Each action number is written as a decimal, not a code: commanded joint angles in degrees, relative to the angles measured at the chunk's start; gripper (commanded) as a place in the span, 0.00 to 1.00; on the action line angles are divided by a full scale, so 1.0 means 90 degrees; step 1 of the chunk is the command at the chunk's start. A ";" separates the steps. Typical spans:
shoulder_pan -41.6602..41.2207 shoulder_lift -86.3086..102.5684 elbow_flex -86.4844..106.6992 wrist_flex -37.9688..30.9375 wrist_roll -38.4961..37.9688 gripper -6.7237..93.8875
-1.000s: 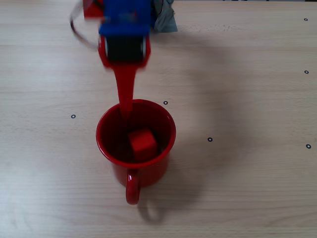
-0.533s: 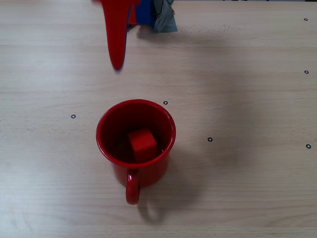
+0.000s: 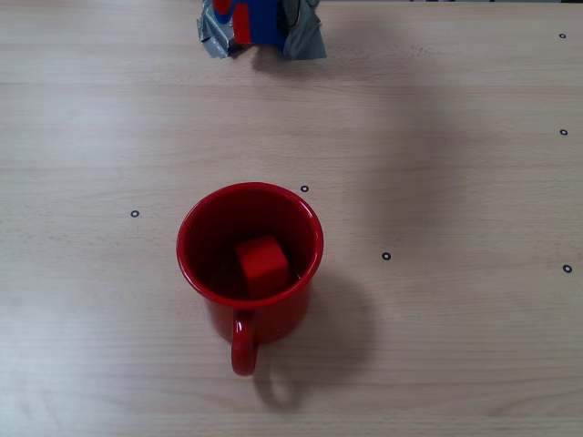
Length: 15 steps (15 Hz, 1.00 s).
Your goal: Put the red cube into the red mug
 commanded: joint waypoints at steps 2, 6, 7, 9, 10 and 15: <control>-0.0010 0.1445 0.1211 -0.0566 0.0049 0.07; -0.0107 0.3740 0.4180 -0.1465 -0.0205 0.07; -0.0195 0.4395 0.5078 -0.1504 -0.0332 0.07; -0.0264 0.5576 0.6729 -0.1426 -0.0381 0.07; -0.0303 0.5811 0.7051 -0.1250 -0.0254 0.07; -0.0439 0.6152 0.8018 -0.1230 -0.0234 0.07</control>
